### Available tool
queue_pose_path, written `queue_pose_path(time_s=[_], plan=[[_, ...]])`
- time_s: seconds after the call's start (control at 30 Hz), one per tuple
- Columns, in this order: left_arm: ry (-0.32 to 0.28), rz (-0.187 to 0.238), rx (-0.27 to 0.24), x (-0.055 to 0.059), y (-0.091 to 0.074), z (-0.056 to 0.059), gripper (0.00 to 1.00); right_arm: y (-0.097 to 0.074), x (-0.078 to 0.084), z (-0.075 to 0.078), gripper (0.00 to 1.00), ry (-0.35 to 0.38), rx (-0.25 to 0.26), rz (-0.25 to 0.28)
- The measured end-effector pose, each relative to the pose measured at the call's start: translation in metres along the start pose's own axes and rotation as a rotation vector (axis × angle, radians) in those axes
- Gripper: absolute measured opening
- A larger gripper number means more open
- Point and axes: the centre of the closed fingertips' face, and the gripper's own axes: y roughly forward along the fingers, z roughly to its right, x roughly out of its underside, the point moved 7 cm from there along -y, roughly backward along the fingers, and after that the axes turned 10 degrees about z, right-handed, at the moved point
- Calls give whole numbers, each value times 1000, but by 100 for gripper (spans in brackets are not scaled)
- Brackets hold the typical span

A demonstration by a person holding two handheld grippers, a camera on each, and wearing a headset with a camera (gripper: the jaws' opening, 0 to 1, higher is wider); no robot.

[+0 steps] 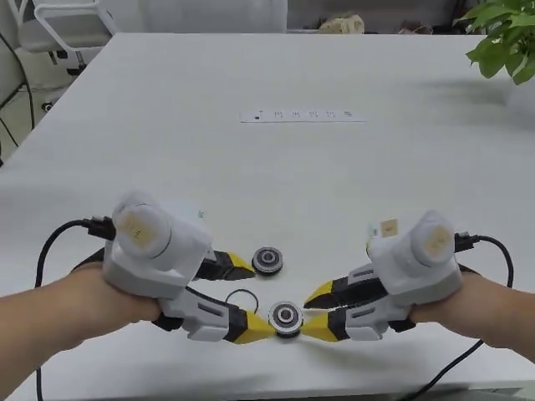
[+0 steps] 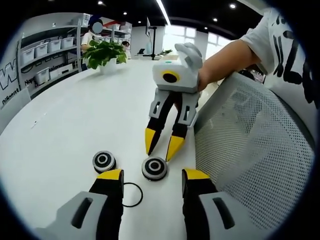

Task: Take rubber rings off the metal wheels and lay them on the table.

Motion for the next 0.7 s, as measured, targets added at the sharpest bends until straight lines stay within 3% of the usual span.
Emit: queue_pose_path(time_s=[0.5,0.7], plan=[[2,-49,53,8,22,5,35,5,4,0,13,-14,-11,-1],[-13,-46,56,8,28,4,30,6,4,0,11,-6,-7,11]])
